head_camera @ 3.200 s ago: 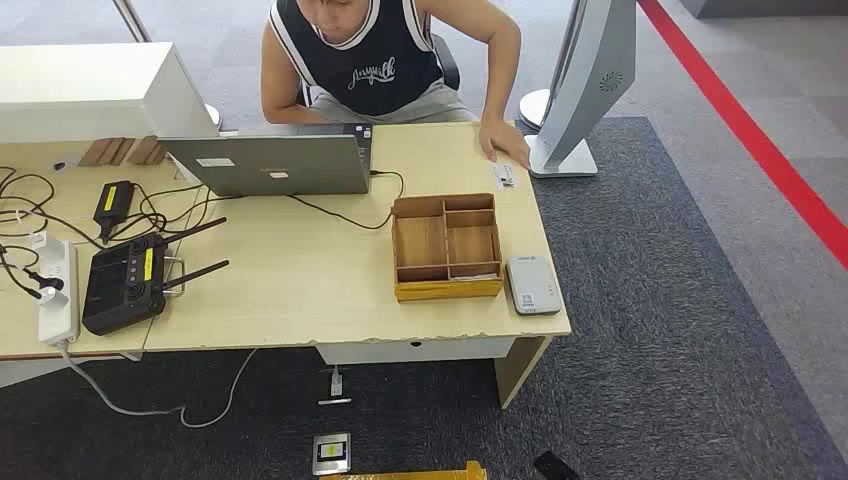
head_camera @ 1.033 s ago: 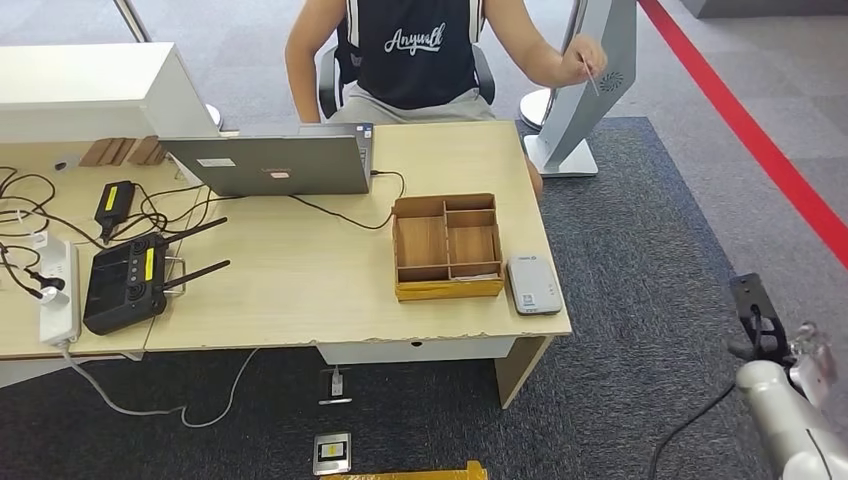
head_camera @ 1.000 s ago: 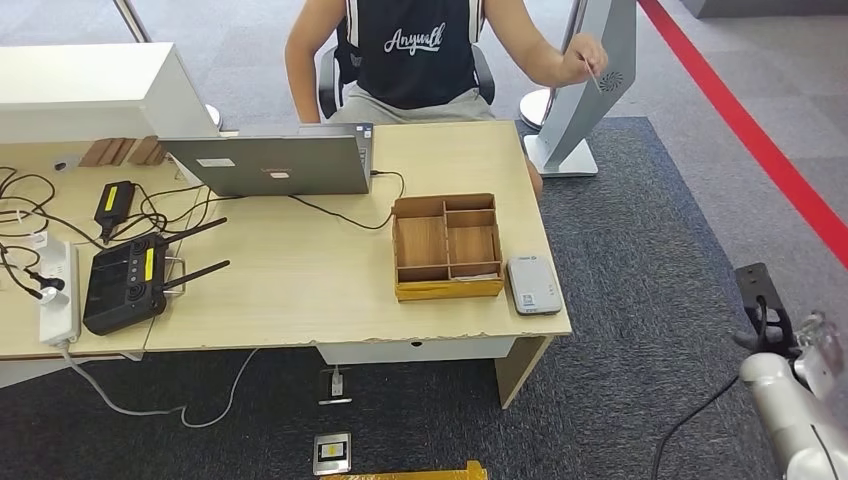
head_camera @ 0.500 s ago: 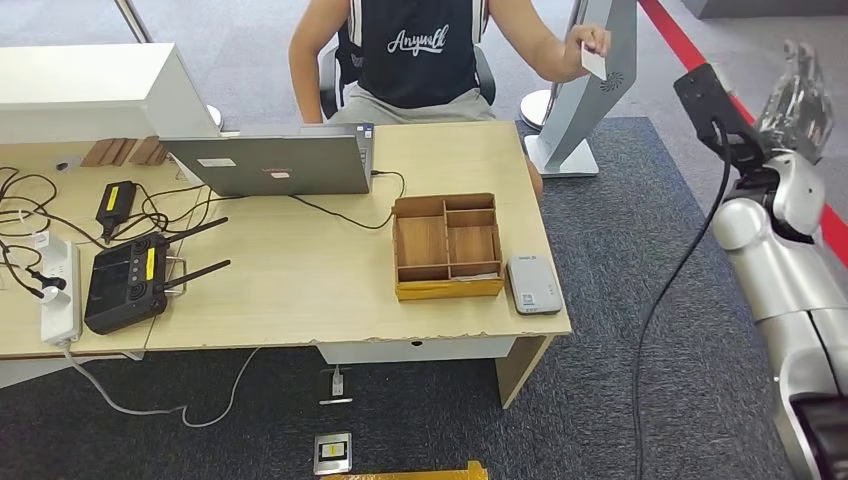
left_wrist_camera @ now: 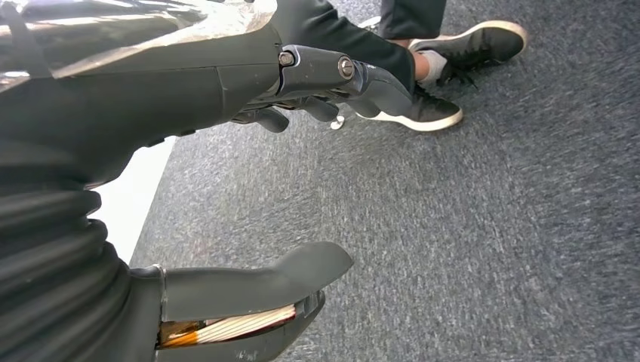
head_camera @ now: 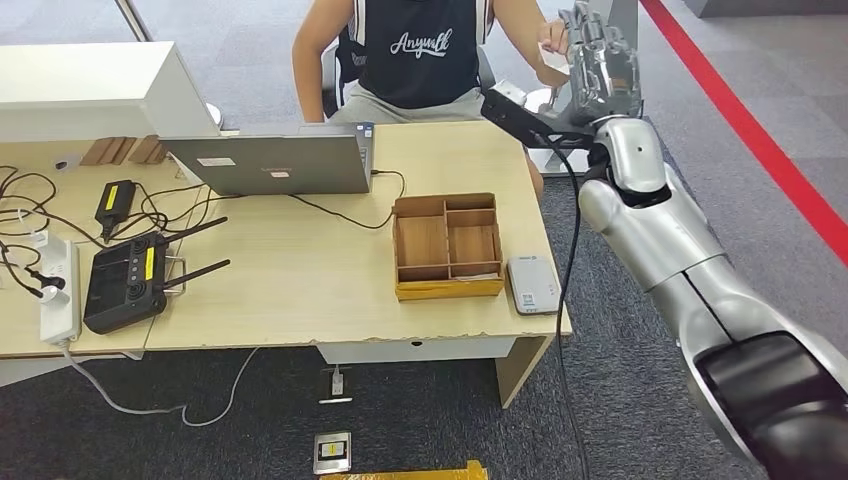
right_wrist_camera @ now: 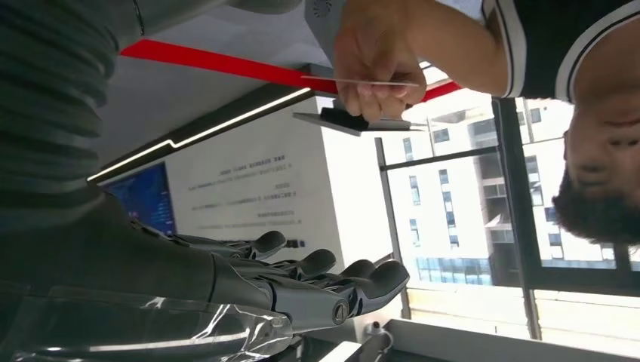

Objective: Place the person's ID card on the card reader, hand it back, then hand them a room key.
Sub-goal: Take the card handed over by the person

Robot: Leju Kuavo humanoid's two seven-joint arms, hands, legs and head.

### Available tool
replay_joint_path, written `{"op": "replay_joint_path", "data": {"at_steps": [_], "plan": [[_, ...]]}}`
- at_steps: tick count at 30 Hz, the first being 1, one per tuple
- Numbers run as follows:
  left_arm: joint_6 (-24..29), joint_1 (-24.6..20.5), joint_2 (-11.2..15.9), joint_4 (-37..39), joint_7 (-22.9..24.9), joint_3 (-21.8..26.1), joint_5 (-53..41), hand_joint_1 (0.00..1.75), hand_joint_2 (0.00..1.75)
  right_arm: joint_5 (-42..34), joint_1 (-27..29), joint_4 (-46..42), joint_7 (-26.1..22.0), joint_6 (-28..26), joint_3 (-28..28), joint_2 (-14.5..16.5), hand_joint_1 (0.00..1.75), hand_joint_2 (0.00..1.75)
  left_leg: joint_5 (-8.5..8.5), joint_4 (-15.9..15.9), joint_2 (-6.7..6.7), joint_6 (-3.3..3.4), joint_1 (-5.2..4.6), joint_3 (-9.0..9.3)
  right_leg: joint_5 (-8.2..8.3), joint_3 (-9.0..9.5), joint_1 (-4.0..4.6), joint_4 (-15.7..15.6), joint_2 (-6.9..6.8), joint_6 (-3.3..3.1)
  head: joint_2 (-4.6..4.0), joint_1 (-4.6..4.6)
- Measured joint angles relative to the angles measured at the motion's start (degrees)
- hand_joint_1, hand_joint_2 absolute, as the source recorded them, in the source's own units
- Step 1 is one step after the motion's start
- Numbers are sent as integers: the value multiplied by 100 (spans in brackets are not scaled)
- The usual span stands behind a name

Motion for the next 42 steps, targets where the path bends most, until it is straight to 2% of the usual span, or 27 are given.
{"op": "replay_joint_path", "data": {"at_steps": [2, 6, 13, 26, 27, 31, 32, 42], "plan": [[0, -11, 1, 0, 17, -55, 76, 0, 175, 81, -3, 171, -49, -99, 168, 157, 0, 175, 0, 0, -1, 0, 0, -1, 0, -1, 0, 0, 0, 0, 0, 1], [0, -13, 1, 0, 30, -126, 129, 0, 0, 159, -17, 502, -127, -276, 381, 368, 0, 175, -1, 1, 1, 0, -1, -1, 0, -1, -1, -2, 0, 0, 0, 1], [-22, -11, 1, 0, 32, -216, 122, 0, 0, 158, -45, 915, -166, -244, 572, 525, 0, 175, -1, 2, 2, 1, -1, 0, 1, -1, -1, -4, 0, 0, 0, 1], [-21, -12, 1, 0, 23, -281, 118, 0, 0, 195, -74, 1295, -152, -247, 740, 573, 0, 175, -1, 2, 3, 0, -1, 1, 1, -2, -1, -4, 1, 0, 0, 0], [-21, -12, 1, 0, 23, -285, 119, 0, 0, 194, -74, 1315, -152, -247, 750, 573, 5, 175, -1, 2, 3, 0, -1, 1, 1, -2, -1, -4, 1, 0, 0, 0], [-22, -10, 1, 0, 42, -309, 126, 0, 0, 179, -74, 1388, -154, -262, 768, 578, 169, 175, -1, 2, 3, 0, -1, 1, 1, -2, -1, -4, 1, 0, 0, 1], [-22, -9, 1, 0, 46, -315, 128, 0, 0, 170, -74, 1403, -160, -273, 768, 579, 175, 175, -1, 2, 3, 0, -1, 1, 1, -2, -1, -4, 1, 0, 0, 1], [-17, 15, 1, 0, 32, -327, 127, 0, 0, 99, -75, 1497, -198, -362, 758, 578, 175, 175, -1, 2, 3, 0, -1, 1, 1, -3, -1, -4, 1, 0, 0, 1]]}}
